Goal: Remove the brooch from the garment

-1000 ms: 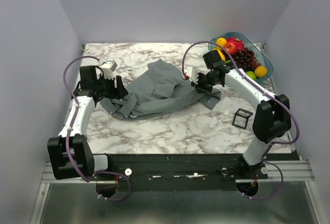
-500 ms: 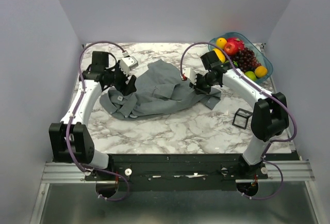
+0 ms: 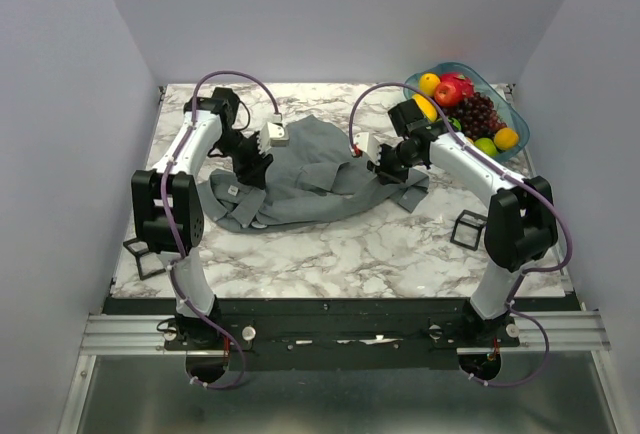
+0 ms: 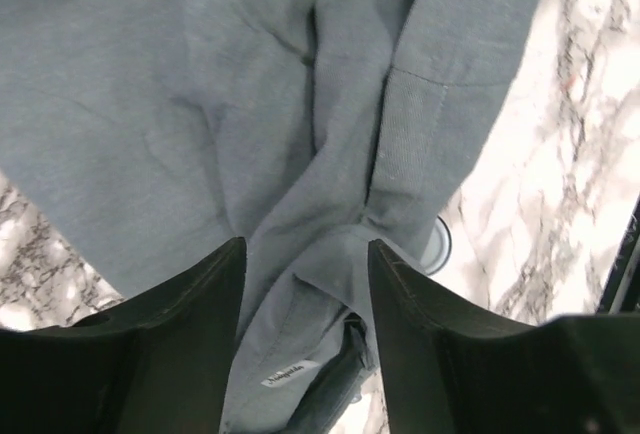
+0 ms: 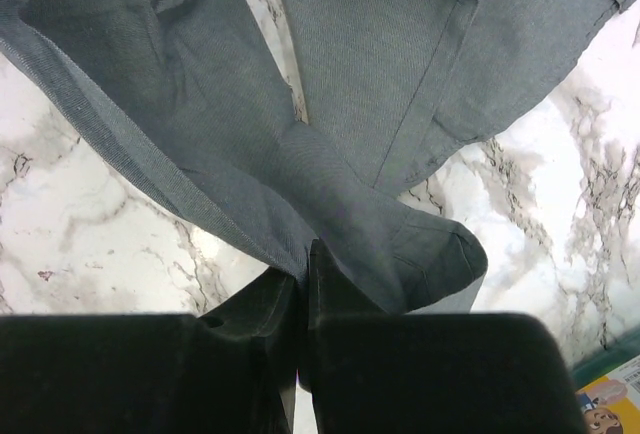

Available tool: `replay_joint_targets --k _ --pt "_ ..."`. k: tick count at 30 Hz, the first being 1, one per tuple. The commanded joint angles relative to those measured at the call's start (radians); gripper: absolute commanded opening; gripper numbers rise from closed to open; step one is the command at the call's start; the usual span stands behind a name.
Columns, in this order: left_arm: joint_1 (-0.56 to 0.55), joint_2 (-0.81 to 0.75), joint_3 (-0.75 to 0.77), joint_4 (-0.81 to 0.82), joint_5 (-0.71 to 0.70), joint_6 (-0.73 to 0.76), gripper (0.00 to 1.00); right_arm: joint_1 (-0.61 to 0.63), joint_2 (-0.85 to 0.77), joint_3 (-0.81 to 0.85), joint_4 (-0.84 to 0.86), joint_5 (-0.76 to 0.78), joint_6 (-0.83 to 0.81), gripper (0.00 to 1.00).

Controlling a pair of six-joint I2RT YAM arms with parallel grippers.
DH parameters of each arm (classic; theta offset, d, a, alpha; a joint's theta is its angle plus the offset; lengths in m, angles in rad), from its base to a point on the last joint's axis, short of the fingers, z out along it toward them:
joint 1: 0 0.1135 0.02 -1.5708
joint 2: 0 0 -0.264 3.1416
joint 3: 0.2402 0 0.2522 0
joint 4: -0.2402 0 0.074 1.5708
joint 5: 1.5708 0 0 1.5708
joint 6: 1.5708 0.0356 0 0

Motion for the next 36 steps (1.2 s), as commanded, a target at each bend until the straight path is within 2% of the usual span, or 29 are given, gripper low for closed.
replay_joint_targets --k 1,7,9,12,13,16,21,27,31,36 --pt "-0.005 0.005 0.027 -0.146 0.001 0.073 0.56 0.002 -0.003 -0.006 0.007 0.007 0.009 0.15" --pt "-0.007 0.001 -0.019 -0.146 -0.050 0.085 0.48 0.004 0.008 0.006 0.007 0.004 0.019 0.15" --pt "-0.005 -0.010 -0.049 -0.111 -0.054 0.082 0.48 0.004 0.015 0.012 0.009 0.004 0.018 0.15" --pt "-0.007 -0.024 -0.071 -0.046 -0.053 0.060 0.42 0.004 0.018 0.019 0.006 0.007 0.019 0.15" --pt "-0.007 -0.027 -0.074 -0.031 -0.051 0.041 0.42 0.004 0.018 0.019 0.004 0.007 0.018 0.15" --pt "-0.007 -0.051 -0.109 0.043 -0.044 0.023 0.57 0.004 0.020 0.020 0.004 0.007 0.016 0.16" --pt "-0.011 -0.061 -0.144 0.087 -0.065 0.033 0.60 0.004 0.022 0.019 0.001 0.008 0.016 0.16" --pt "-0.011 -0.025 -0.117 -0.046 -0.088 0.093 0.42 0.002 0.025 0.015 0.006 0.008 0.018 0.16" --pt "-0.011 -0.019 -0.091 -0.095 -0.091 0.095 0.10 0.004 0.031 0.014 0.009 0.018 0.021 0.16" --pt "0.037 -0.048 0.024 -0.078 -0.029 0.011 0.00 -0.008 0.043 0.078 0.035 0.045 0.082 0.15"
